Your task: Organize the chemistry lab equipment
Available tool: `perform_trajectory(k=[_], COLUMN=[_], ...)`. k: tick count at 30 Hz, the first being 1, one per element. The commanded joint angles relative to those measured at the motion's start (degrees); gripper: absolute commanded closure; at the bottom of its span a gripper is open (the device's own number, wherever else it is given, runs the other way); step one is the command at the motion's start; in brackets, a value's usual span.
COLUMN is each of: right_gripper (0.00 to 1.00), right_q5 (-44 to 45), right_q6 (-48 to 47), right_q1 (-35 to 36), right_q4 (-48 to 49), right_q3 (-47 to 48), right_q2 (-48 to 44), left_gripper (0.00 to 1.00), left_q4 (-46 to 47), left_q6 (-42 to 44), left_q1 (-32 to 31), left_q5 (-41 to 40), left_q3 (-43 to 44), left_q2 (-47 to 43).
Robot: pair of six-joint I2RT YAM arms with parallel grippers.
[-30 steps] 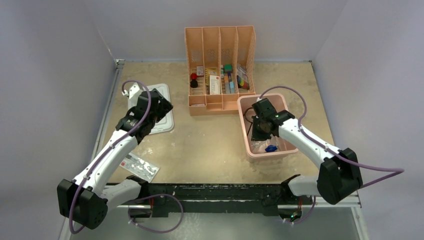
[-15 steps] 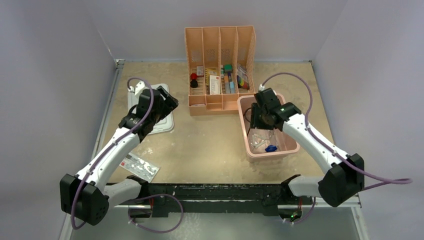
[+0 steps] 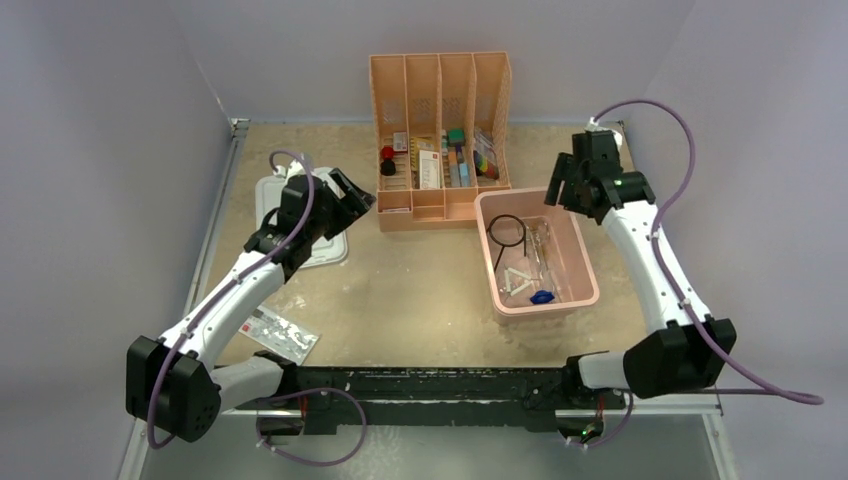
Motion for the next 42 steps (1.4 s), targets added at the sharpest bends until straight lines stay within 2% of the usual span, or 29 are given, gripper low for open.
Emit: perform_trajectory(k=[1, 5, 17, 21, 28, 42], right_gripper=[0.24, 0.23, 0.23, 0.29, 0.35, 0.38], right_q5=[-4.6, -8.7, -11.8, -19.0, -24.7, -28.1], right_q6=[-1.6, 0.0, 1.2, 0.4, -0.1, 7.6], right_q1=[-4.8, -6.5, -7.9, -7.8, -7.3, 4.8], right_q4=[-1.6, -1.6, -2.4, -2.6, -0.9, 5.6], right_q3=[-1.5, -4.9, -11.0, -11.7, -13.3, -14.4], right_q2=[1.6, 1.9, 1.2, 1.4, 1.3, 2.7], left_gripper=[0.23, 0.23, 0.23, 0.24, 0.24, 0.24], left_q4=[4.1, 4.1, 3.8, 0.6, -7.9, -10.0], left_q6=[1.4, 1.7, 2.1, 2.4, 3.3, 3.1], left_q1=[0.2, 0.2, 0.2, 0.2, 0.3, 0.4], left_q5=[2.4, 2.3, 2.5, -0.6, -9.2, -10.2], left_q3=[-0.3, -0.3, 0.5, 1.4, 4.6, 5.9], left_q2=[-0.3, 0.0, 1.4, 1.6, 2.8, 5.0])
